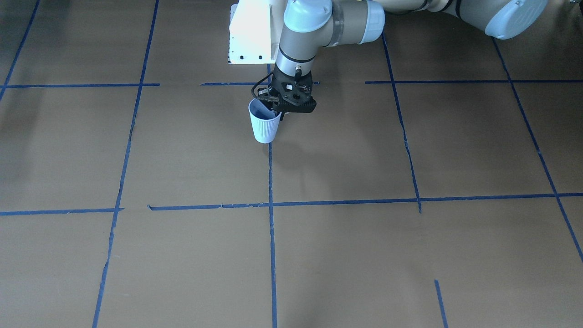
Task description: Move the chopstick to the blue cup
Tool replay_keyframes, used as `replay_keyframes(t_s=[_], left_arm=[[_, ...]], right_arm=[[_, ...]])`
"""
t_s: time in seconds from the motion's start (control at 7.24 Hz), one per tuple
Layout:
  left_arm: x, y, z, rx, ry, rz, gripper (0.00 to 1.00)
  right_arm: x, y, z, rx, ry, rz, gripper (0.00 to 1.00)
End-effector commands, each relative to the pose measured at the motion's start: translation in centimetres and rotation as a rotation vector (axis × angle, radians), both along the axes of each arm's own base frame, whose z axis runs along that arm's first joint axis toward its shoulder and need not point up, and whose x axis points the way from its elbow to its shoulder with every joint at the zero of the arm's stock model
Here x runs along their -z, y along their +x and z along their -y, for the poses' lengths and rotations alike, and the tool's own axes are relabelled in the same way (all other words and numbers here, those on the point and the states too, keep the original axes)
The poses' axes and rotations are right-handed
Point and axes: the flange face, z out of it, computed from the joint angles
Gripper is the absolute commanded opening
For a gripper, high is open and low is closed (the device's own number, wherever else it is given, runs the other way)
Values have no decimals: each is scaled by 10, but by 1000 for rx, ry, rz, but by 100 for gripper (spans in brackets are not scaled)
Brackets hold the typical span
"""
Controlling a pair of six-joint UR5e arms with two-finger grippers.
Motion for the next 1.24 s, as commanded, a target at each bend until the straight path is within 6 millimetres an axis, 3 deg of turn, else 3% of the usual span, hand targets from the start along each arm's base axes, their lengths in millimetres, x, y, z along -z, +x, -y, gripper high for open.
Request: replay_keyframes(t_s=[0.0,0.28,0.41,0.55,0.83,0.97,1.11], left_arm=[[-13,9,-6,-3,-18,22,3],[-19,10,-7,-3,-24,31,6],[-22,10,-7,-3,-24,33,16],[-20,9,-7,-4,-19,25,70],[-6,-5,-8,8,-8,-13,95],[17,-37,2,53,4,-70,99],[12,-67,-4,67,16,-93,99]], right_arm=[[-2,-1,-1,1,-7,18,100],[-4,-2,-2,-1,-14,20,100],[-6,-1,-2,-1,-18,19,100],[-10,-1,-2,-3,-29,15,100],[-21,0,-3,-1,-43,3,99],[-34,11,-4,-12,-55,-35,99],[-47,33,-9,-36,-28,-70,99]])
